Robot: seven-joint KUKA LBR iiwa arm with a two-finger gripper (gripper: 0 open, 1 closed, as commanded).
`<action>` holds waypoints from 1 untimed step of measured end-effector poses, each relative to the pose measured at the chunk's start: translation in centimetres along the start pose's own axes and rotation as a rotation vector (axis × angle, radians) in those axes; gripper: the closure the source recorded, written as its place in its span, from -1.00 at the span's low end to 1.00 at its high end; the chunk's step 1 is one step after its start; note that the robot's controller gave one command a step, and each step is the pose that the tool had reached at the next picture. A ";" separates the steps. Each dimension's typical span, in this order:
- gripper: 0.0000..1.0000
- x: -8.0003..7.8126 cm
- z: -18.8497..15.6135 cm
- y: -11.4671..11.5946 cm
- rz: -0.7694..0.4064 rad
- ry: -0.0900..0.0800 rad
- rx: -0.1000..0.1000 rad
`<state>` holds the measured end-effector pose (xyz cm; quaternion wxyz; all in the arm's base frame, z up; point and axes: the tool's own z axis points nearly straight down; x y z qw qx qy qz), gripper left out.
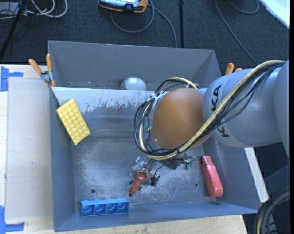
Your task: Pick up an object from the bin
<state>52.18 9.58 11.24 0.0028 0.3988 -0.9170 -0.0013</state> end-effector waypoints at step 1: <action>1.00 -0.1 -1.4 -0.1 0.001 -0.004 0.003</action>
Offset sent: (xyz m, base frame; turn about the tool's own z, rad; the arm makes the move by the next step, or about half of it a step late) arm -0.0001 0.0000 0.0347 0.0000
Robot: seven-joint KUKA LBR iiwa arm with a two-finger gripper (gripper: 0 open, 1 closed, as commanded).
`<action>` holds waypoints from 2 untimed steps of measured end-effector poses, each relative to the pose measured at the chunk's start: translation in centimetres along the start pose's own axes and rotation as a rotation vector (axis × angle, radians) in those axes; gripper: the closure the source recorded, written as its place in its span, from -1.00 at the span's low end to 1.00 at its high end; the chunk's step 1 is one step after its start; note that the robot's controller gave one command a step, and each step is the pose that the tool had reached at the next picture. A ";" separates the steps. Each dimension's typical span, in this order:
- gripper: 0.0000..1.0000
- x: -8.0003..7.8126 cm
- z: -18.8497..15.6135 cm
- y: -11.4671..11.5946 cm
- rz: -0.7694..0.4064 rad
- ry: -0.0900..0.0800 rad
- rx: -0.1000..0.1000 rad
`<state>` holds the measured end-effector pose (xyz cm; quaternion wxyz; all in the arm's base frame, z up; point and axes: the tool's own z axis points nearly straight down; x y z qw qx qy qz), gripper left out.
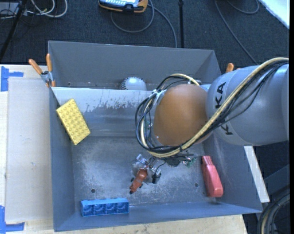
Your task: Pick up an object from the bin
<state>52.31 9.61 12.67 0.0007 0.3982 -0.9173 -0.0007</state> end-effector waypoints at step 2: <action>1.00 0.0 -1.8 0.1 0.002 0.002 -0.002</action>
Offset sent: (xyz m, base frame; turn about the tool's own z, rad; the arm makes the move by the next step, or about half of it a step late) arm 0.0000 -0.0002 0.0452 0.0000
